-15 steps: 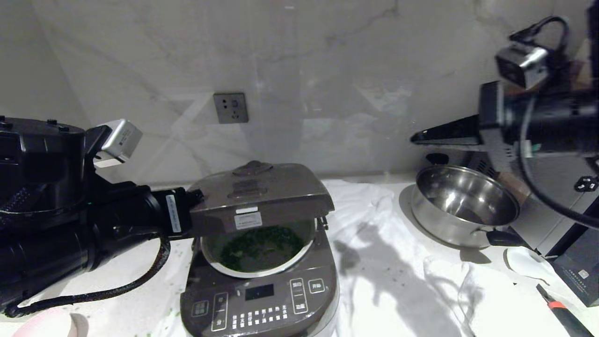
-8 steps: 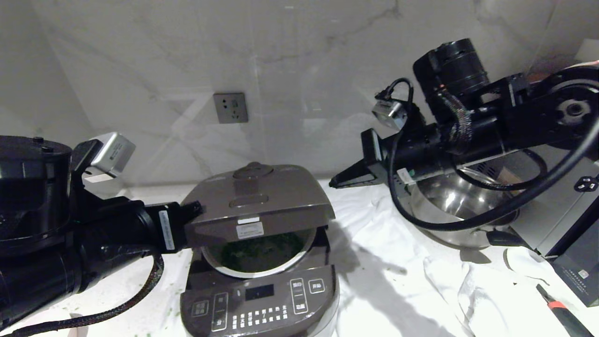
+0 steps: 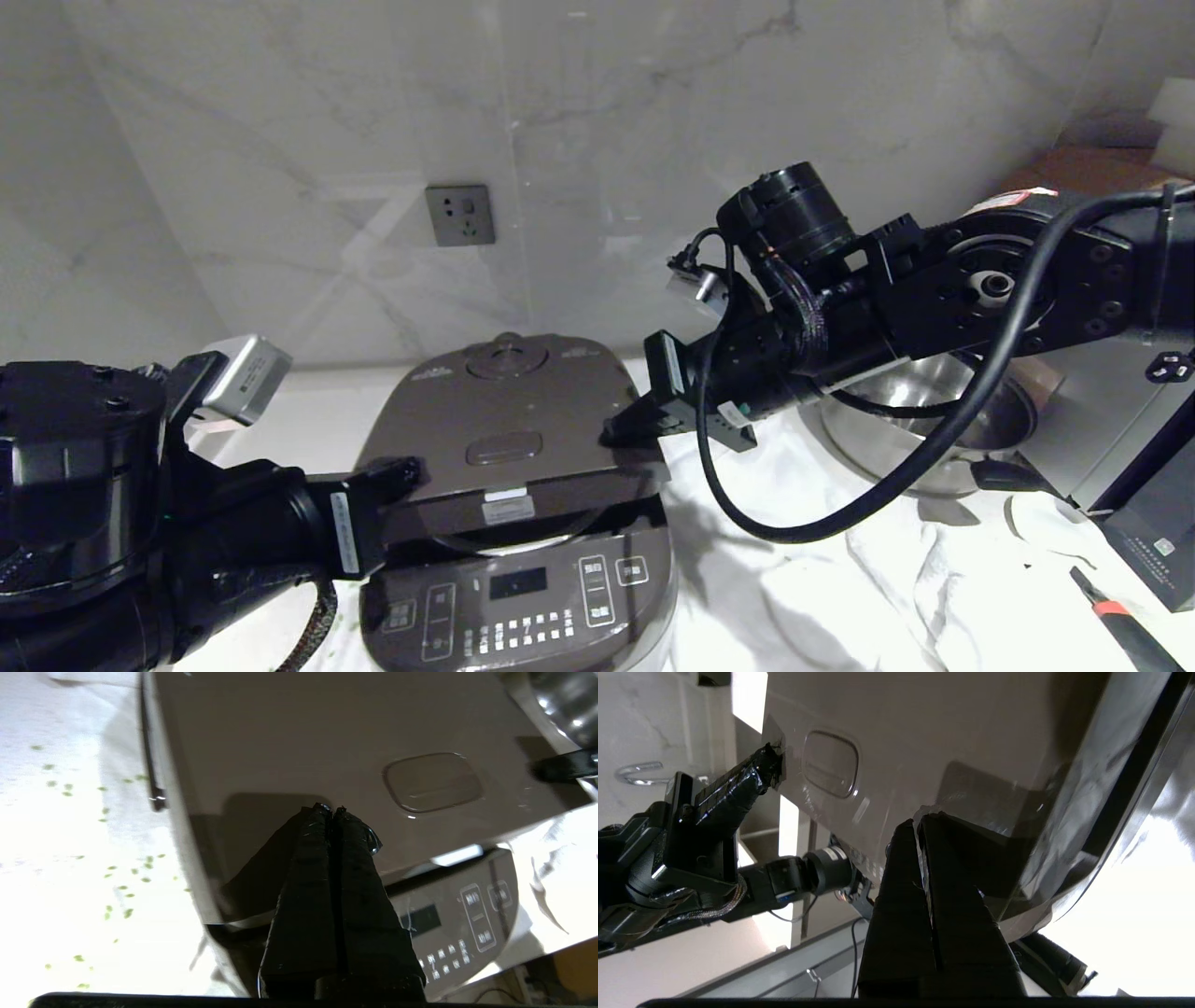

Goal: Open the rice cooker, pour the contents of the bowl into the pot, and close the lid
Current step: Close the rice cooker

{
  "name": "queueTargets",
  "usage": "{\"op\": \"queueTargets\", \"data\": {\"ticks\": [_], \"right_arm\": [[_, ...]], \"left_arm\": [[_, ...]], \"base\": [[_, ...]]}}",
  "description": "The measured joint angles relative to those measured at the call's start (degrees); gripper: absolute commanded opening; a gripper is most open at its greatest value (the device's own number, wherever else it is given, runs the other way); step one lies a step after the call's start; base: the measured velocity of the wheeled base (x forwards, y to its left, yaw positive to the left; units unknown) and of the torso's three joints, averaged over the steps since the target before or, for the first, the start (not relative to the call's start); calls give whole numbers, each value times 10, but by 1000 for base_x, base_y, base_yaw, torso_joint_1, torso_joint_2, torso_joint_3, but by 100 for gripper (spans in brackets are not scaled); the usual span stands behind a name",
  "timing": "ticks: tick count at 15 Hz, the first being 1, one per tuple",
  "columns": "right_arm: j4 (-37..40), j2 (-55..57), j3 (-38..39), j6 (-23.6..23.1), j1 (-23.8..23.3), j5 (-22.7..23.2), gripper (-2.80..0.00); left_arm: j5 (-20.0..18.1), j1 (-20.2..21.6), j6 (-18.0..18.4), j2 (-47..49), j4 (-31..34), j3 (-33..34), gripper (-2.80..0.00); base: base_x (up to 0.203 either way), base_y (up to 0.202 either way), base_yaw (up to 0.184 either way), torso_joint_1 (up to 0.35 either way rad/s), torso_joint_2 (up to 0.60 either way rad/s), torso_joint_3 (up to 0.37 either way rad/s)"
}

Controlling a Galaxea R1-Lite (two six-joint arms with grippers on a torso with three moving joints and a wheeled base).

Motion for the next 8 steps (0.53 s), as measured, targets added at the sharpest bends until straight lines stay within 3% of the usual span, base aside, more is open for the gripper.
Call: {"op": "queueTargets", "data": {"ticks": [8], "right_arm": [[-1, -10, 76, 2, 3, 3, -280]], "left_arm": [[-2, -11, -14, 16, -11, 45, -280]], "base": [[0, 0, 0, 0, 0, 0]]}}
